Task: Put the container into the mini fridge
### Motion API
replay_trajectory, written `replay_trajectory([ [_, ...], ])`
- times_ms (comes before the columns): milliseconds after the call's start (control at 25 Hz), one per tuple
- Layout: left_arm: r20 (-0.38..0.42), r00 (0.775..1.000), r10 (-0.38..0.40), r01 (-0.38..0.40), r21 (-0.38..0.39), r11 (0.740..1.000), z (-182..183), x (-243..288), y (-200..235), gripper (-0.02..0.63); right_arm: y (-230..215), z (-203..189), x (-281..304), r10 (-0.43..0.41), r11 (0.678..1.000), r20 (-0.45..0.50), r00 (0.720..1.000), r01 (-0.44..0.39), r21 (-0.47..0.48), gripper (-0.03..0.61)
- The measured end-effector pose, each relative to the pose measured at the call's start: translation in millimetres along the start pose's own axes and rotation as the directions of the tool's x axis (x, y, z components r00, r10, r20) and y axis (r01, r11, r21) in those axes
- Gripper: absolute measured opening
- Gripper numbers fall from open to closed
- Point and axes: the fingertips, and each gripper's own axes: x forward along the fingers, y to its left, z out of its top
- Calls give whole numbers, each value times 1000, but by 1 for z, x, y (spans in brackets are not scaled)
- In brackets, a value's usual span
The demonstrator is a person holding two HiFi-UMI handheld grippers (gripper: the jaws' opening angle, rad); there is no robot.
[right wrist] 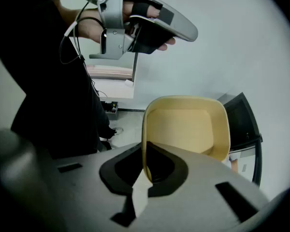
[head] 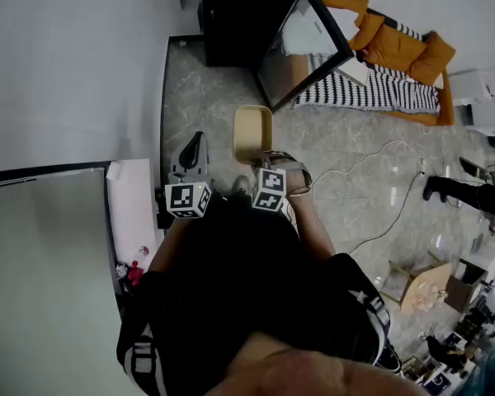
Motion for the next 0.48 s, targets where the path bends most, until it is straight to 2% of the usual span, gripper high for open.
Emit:
replay_trajectory([
  [480,14,1000,-25,24,32,999,2,-6,0,12,3,11,3,0,1000,20,1000,0,18,3],
])
